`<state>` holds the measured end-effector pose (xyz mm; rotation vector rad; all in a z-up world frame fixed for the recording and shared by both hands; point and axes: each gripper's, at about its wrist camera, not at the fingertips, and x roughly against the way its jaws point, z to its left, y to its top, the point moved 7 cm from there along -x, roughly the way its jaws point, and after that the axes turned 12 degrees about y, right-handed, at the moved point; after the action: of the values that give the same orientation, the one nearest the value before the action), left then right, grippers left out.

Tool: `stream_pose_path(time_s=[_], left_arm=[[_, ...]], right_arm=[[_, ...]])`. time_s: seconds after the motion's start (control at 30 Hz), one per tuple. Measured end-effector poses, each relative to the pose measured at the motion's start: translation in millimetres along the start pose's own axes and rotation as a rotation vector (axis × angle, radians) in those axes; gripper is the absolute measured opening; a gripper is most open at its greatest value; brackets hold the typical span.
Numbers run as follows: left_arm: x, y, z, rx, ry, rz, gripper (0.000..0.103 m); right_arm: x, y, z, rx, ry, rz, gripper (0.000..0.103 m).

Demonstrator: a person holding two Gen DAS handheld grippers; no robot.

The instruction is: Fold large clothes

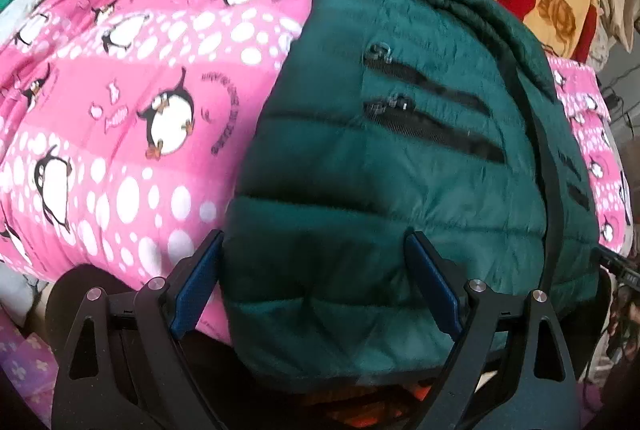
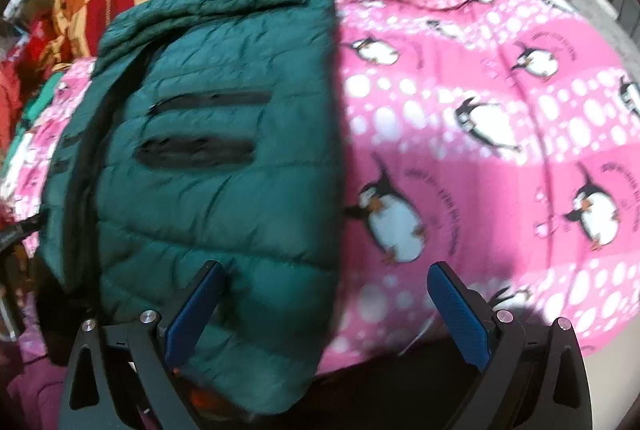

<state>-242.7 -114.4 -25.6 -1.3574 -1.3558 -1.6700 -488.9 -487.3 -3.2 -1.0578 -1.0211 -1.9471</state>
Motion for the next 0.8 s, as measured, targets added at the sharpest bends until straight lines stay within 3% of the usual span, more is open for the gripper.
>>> stream_pose_path(time_s=[0.2,0.37,0.4,0.43,0.47,0.5,0.57,0.67,0.8], left_arm=[[0.3,-3.8,11.1,0.039,-0.015,0.021,0.09],[0.9,-11.6,8.9,0.027,-0.022,0.028,0.09],[1.7,-12.2,7.4,0.019,-0.031,0.031,0.09],[2.4,-12.7,7.2,0.014,-0.039,0.03,0.078],[5.6,-12.4,4.4,0.003,-0.044,0.024,0.058],[10.1,-10.9,2.4,-0.011,-0.03,0.009,0.05],[20.9,-4.7,-1.8,-0.036,0.006,-0.041,0.021],[39.1,8.8,-7.3,-0.03,0.009,-0.105,0.013],[67.7,29.4,-13.4,-0.028,0.002,-0.204,0.012]], right_arm=[[-19.0,-19.0,25.9,0.053,0.134,0.089,0.1],[-29.8,-21.7,39.6,0.143,0.169,0.082,0.068],[-28.0,-18.7,40.5,0.159,0.172,0.066,0.054],[-26.8,-16.1,41.3,0.166,0.174,0.058,0.045],[-24.3,-13.1,41.9,0.172,0.179,0.052,0.042],[-21.6,-10.3,42.6,0.179,0.182,0.044,0.034],[-14.3,-0.9,47.5,0.209,0.179,0.021,0.029],[5.1,16.9,55.5,0.228,0.204,-0.041,0.028],[25.1,45.0,64.7,0.269,0.207,-0.117,0.028]])
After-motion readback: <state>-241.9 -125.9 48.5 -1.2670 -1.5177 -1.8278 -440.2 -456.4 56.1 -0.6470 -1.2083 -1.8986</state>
